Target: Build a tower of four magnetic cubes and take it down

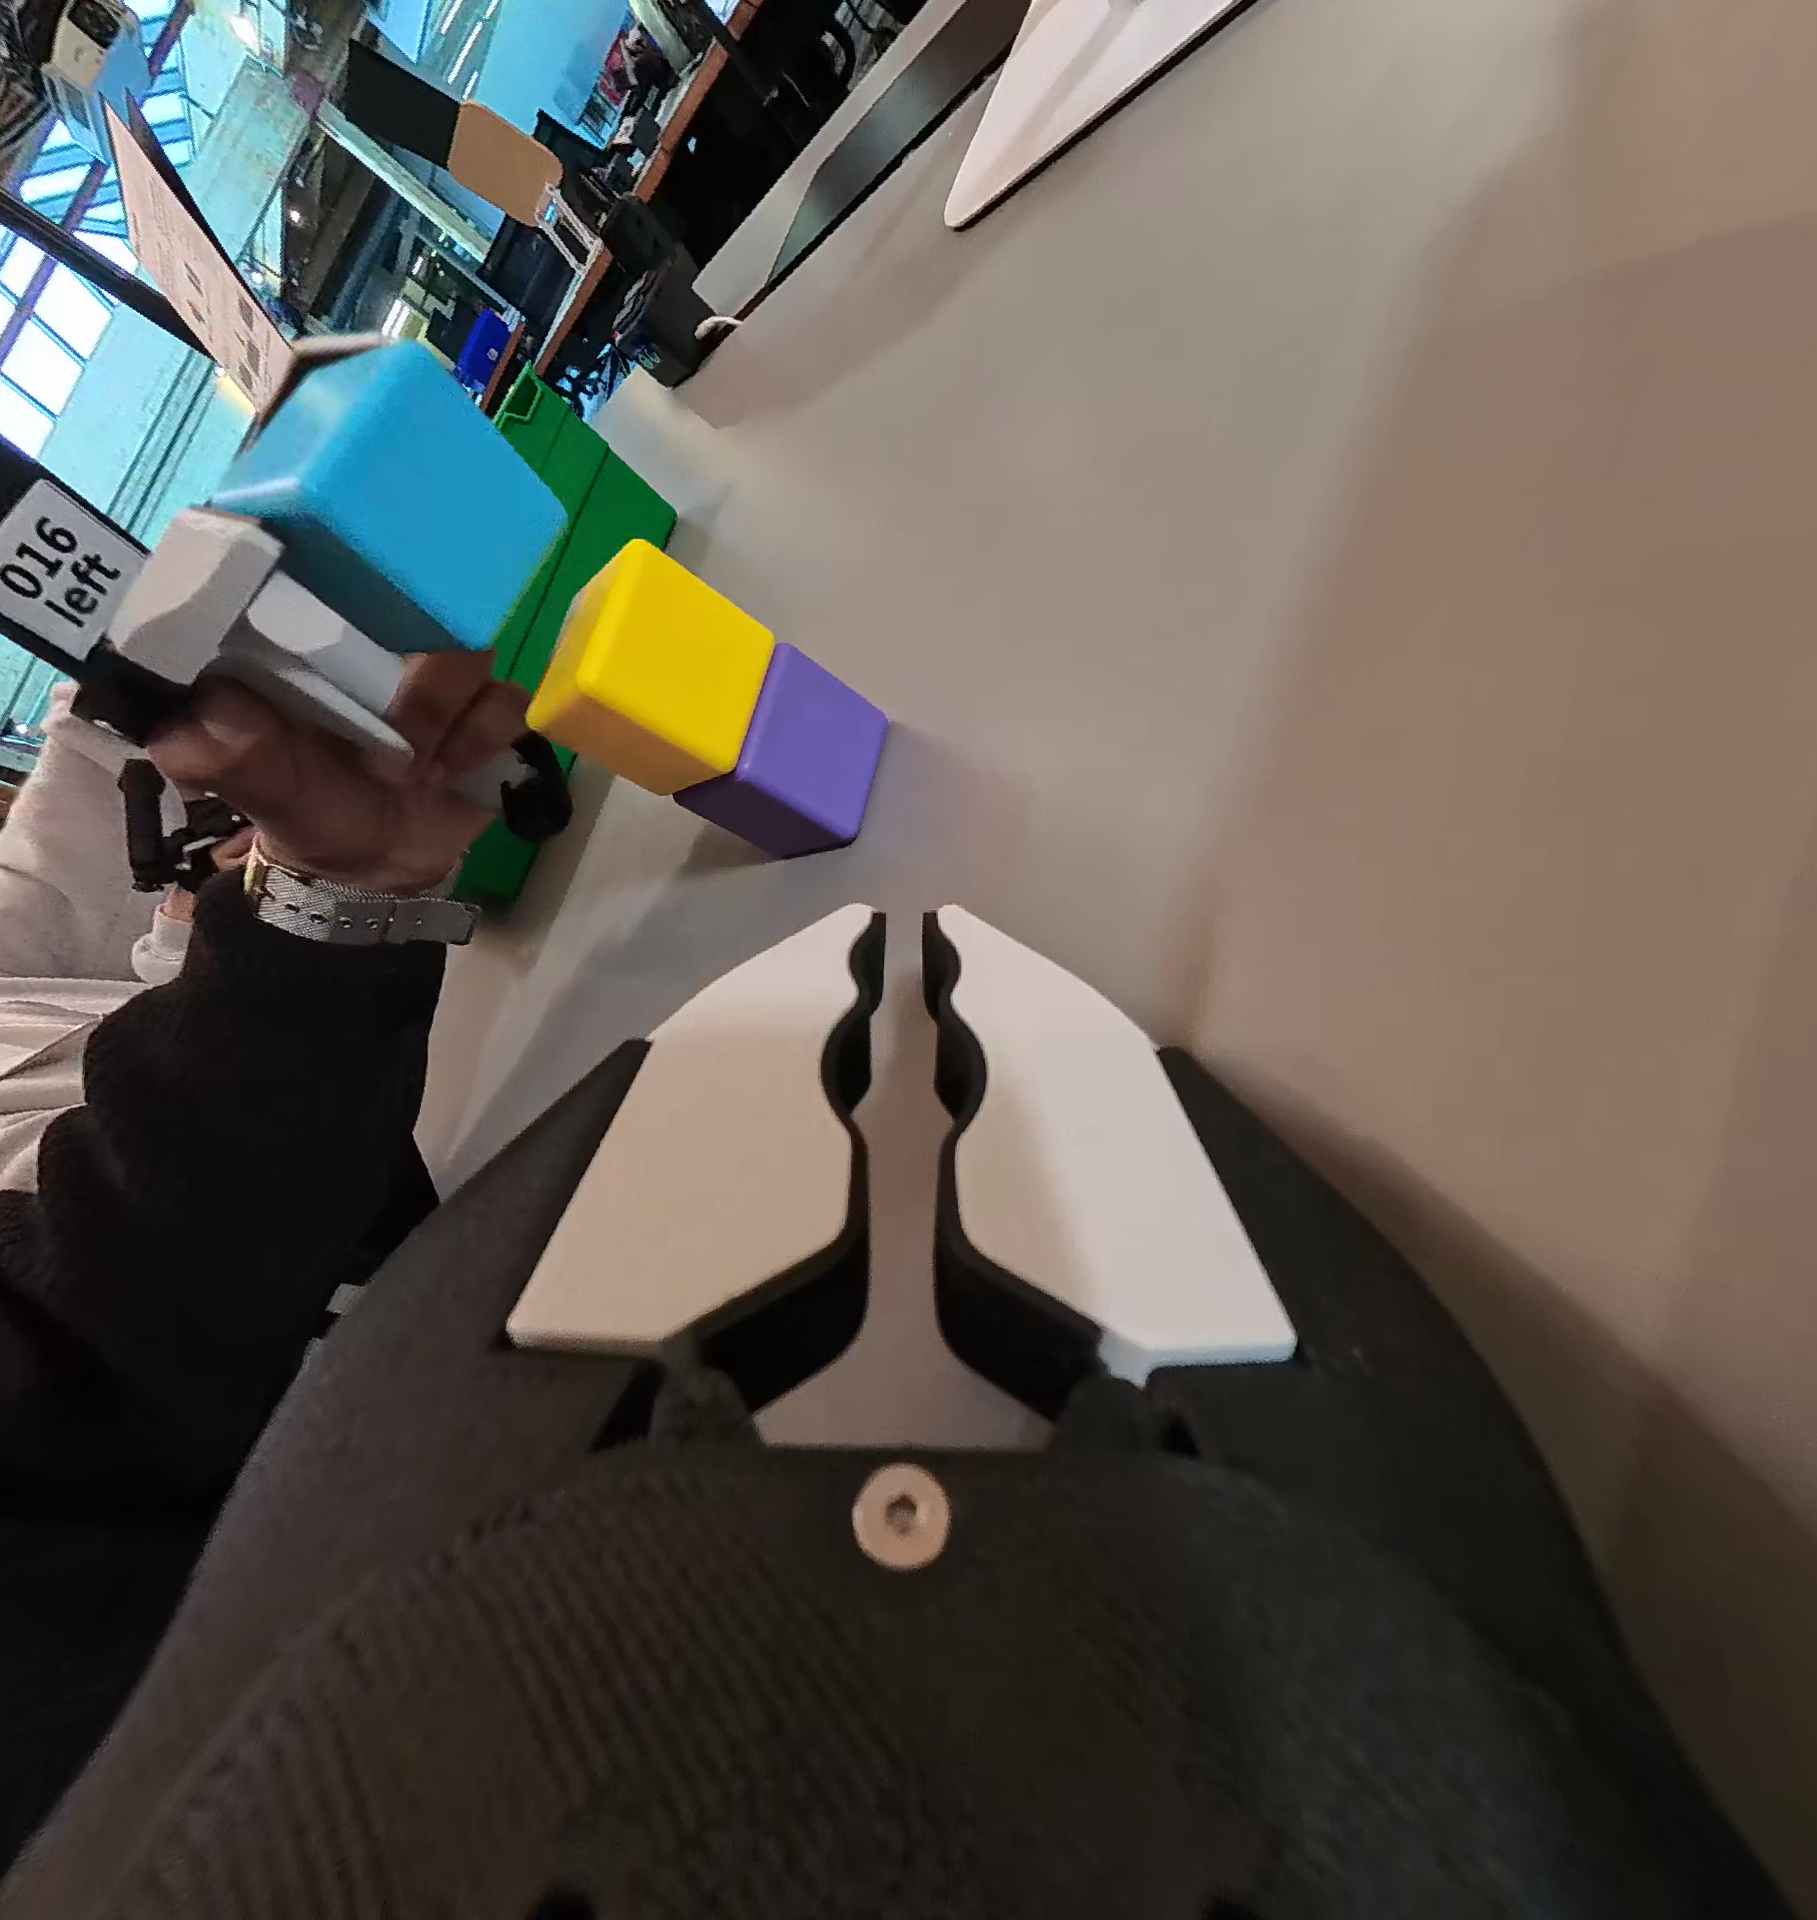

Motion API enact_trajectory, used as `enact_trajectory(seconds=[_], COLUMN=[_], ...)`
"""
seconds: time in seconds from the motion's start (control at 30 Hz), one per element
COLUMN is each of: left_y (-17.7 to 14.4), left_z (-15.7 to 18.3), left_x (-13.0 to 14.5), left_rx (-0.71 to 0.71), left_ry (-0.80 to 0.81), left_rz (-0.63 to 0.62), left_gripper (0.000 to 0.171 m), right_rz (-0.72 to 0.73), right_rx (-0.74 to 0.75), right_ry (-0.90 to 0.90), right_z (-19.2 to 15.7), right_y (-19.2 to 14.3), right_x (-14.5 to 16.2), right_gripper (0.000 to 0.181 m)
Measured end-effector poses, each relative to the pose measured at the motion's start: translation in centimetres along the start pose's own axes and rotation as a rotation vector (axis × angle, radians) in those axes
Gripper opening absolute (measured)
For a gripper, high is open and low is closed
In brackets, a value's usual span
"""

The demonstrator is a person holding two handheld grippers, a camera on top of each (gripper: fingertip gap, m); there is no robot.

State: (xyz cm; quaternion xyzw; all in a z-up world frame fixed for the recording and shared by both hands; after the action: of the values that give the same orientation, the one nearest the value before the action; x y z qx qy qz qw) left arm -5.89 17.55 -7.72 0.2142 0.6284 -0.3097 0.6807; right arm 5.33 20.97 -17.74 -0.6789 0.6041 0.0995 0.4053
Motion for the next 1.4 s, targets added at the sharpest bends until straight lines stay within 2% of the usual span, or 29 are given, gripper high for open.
enact_trajectory(seconds=[0.2, 0.57, 0.73, 0.87, 1.0, 1.4], left_y=[0.5, 0.7, 1.3, 1.7, 1.7, 1.5], left_z=[-0.2, -0.2, 0.0, -0.2, -0.4, -0.4], left_x=[0.7, 0.3, -0.2, 0.4, 0.3, 1.5], left_rx=[-0.01, -0.025, -0.037, -0.054, -0.059, -0.041], left_ry=[0.0, -0.005, -0.021, -0.012, -0.031, -0.014], left_rz=[0.0, 0.016, 0.066, 0.04, 0.067, 0.003], left_gripper=[0.049, 0.049, 0.049, 0.049, 0.049, 0.049], right_rz=[-0.003, -0.003, -0.005, -0.004, -0.007, -0.009], right_rx=[-0.004, -0.008, -0.009, -0.009, -0.011, -0.014], right_ry=[0.004, 0.006, 0.006, 0.006, 0.008, 0.008], right_z=[0.0, 0.0, 0.0, -0.1, -0.1, -0.1], right_y=[0.0, 0.0, 0.0, 0.0, 0.0, 0.0], right_x=[0.0, 0.0, 0.0, 0.0, 0.1, 0.1], right_gripper=[0.007, 0.007, 0.007, 0.007, 0.007, 0.006])
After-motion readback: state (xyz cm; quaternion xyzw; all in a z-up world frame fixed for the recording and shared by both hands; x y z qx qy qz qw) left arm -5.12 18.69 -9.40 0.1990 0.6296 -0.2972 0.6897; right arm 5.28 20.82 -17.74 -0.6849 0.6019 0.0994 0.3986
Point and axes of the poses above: each gripper's, where its closed fingertips meet, y out along the fingers, x out of its underside, z = x × y across the jaws, the point moved 1 cm from there along -y, back along the fingers, and after that the axes turned 8 degrees about x, right-handed, at the moved point
